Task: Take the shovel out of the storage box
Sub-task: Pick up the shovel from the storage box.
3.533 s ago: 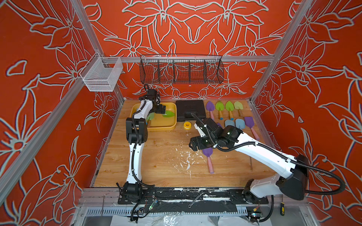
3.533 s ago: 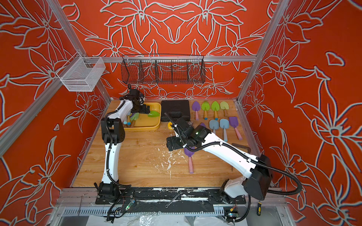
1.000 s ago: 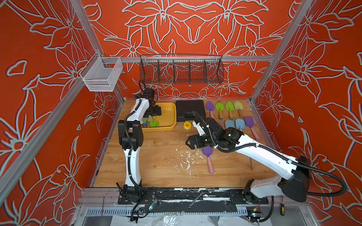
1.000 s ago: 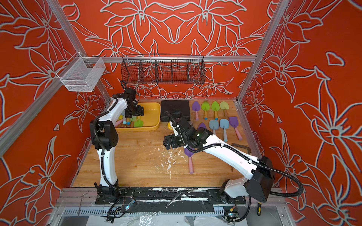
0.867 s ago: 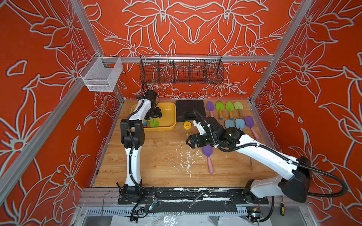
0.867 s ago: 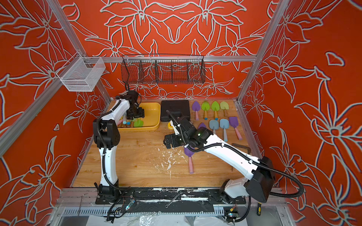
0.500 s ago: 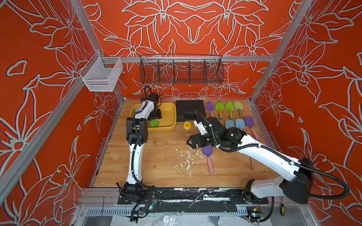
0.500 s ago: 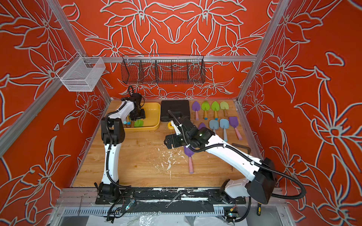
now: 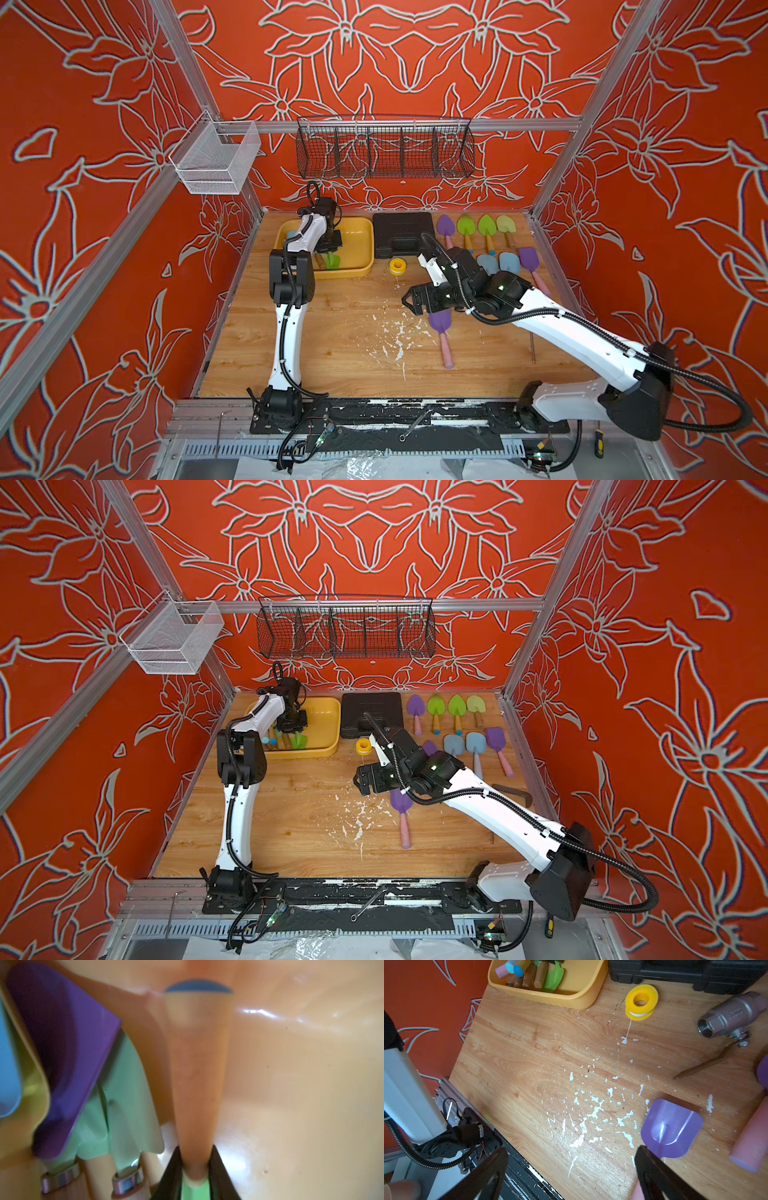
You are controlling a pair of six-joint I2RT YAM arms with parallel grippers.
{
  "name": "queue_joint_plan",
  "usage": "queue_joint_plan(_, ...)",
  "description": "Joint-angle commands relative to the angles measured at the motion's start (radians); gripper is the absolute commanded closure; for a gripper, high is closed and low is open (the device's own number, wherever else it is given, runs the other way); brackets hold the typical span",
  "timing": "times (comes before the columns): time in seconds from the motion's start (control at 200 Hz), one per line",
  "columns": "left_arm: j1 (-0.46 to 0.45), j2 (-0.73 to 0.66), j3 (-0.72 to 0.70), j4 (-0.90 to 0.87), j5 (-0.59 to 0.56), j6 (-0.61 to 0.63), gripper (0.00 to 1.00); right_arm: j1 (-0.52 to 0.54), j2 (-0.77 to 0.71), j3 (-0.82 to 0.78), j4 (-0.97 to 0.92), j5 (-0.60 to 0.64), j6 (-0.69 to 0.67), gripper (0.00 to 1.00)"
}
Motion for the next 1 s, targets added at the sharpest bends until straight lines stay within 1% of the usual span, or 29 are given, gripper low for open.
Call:
queue_joint_plan(0.0, 0.003, -0.039, -0.034, -0.012, 0.049, 0.046, 0.84, -0.013, -0.019, -0.008, -0.021, 0.032, 0.009, 0.03)
queue_joint_plan(0.16, -0.005, -0.130, -0.064, 0.041, 0.060, 0.111, 0.88, -0.044, -0.016, -0.007, -0.019, 0.055, 0.024, 0.03)
queue_joint_plan(0.275, -0.020, -0.223, -0.127, 0.110, 0.068, 0.161, 0.90, -0.082, -0.016, 0.007, -0.005, 0.056, 0.040, 0.03)
queue_joint_plan(0.37, -0.033, -0.284, -0.152, 0.128, 0.055, 0.199, 0.92, -0.113, -0.010, 0.030, 0.009, 0.052, 0.044, 0.03)
queue_joint_plan(0.62, -0.058, -0.404, -0.177, 0.137, 0.063, 0.262, 0.94, -0.179, 0.051, 0.128, 0.019, -0.016, 0.031, 0.03)
queue_joint_plan(0.731, -0.077, -0.450, -0.190, 0.138, 0.061, 0.283, 0.94, -0.206, 0.079, 0.162, 0.023, -0.027, 0.026, 0.03)
queue_joint_plan(0.851, -0.100, -0.529, -0.252, 0.178, 0.116, 0.308, 0.95, -0.263, 0.111, 0.207, 0.072, -0.076, 0.059, 0.03)
queue_joint_plan(0.996, -0.144, -0.617, -0.329, 0.217, 0.218, 0.364, 0.95, -0.325, 0.177, 0.283, 0.151, -0.165, 0.103, 0.03)
